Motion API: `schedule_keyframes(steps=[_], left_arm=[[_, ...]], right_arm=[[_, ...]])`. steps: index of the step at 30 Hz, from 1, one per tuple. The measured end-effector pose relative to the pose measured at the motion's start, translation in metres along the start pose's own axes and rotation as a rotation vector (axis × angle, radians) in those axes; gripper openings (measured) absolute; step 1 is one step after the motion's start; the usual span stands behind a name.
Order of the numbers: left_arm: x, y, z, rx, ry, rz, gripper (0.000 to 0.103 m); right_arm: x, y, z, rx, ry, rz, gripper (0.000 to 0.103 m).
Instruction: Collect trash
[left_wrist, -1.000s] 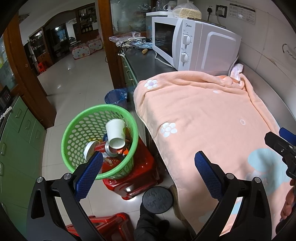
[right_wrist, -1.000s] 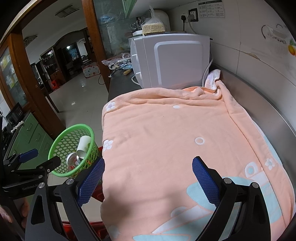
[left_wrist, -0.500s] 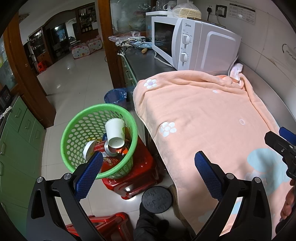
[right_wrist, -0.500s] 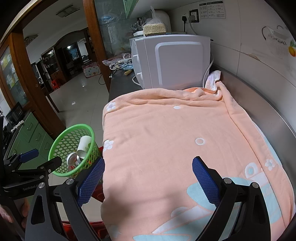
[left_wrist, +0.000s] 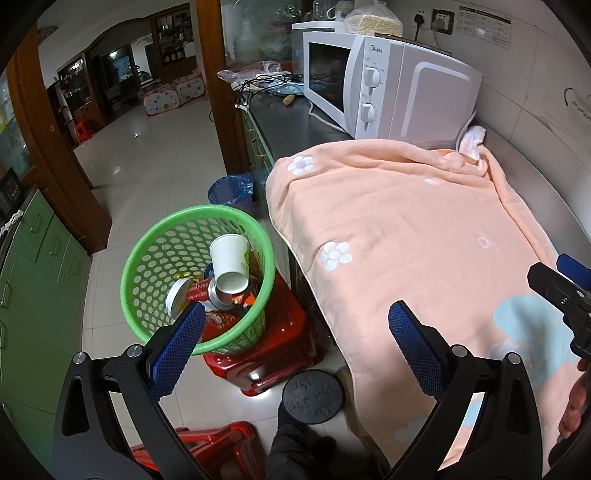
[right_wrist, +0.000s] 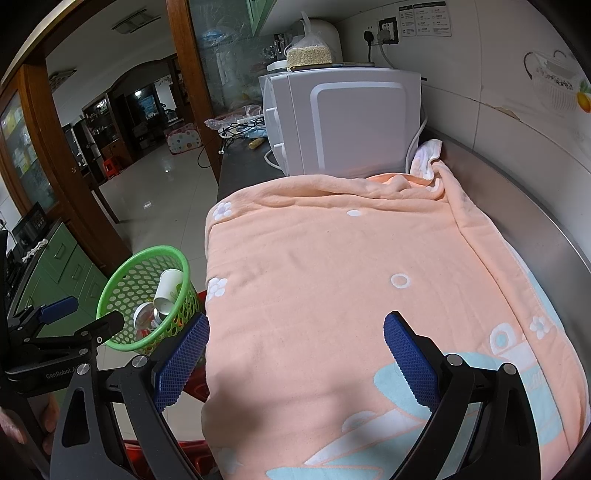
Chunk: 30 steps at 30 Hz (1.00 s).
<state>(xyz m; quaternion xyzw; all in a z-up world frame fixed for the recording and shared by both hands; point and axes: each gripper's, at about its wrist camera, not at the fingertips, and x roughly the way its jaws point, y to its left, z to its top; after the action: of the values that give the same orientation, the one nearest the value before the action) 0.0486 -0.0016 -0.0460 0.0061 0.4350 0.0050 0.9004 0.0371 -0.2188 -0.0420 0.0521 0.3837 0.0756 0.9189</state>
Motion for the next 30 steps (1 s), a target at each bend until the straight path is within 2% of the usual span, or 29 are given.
schedule_keyframes(steps=[30], left_arm=[[0.0009, 0.0025, -0.0014, -0.016, 0.002, 0.001, 0.098]], right_arm=[[-0.0001, 0.0015, -0.0007, 0.000, 0.000, 0.002, 0.092]])
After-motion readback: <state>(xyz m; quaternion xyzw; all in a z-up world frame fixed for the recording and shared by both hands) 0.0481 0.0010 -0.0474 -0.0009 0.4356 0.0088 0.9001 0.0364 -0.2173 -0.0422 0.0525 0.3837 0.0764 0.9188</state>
